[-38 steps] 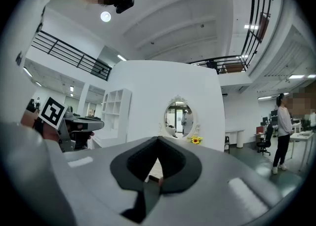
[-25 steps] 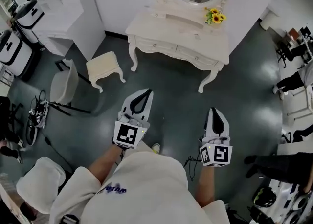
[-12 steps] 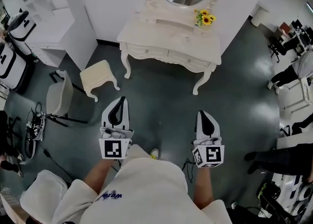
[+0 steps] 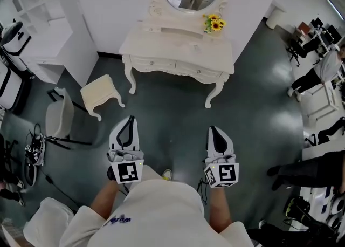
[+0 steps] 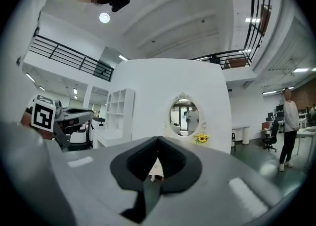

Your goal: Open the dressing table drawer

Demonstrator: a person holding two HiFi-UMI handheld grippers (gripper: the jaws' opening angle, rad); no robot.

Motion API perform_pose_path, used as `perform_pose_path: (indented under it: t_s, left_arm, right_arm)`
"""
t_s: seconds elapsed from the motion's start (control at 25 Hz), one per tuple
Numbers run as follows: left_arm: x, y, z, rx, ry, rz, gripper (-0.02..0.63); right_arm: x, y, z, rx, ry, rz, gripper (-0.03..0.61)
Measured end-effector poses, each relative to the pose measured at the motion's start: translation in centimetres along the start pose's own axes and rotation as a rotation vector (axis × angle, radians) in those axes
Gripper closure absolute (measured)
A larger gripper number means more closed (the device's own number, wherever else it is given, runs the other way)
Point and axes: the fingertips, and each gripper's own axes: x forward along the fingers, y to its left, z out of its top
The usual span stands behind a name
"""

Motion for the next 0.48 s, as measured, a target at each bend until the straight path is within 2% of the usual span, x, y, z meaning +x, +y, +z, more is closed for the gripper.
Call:
perform_pose_path:
  t_s: [0.16, 0.28, 0.36, 0.48]
  left_arm:
    - [0.5, 0.2, -0.6, -0.021, 0.011, -0.006, 0.606]
    - [0.3, -1.1, -1.0, 0.004, 0.024, -0.038, 0.606]
    - [0.0, -2.0, -1.2, 0.005, 0.032, -0.045, 0.606]
    - [-0.1, -2.5, -2.5, 0.006, 0.076, -0.024, 0.611]
  right_arm:
    - [0.3, -0.4, 0.0, -0.022, -0.001, -0.020, 0.568]
    - [0.5, -0.5, -0.3, -0.024, -0.003, -0.025, 0.566]
    - [0.5, -0.6, -0.5, -0.017, 0.000, -0.017, 0.505]
    - [0.6, -0.6, -0.6, -0.024, 0.003, -0.008, 0.485]
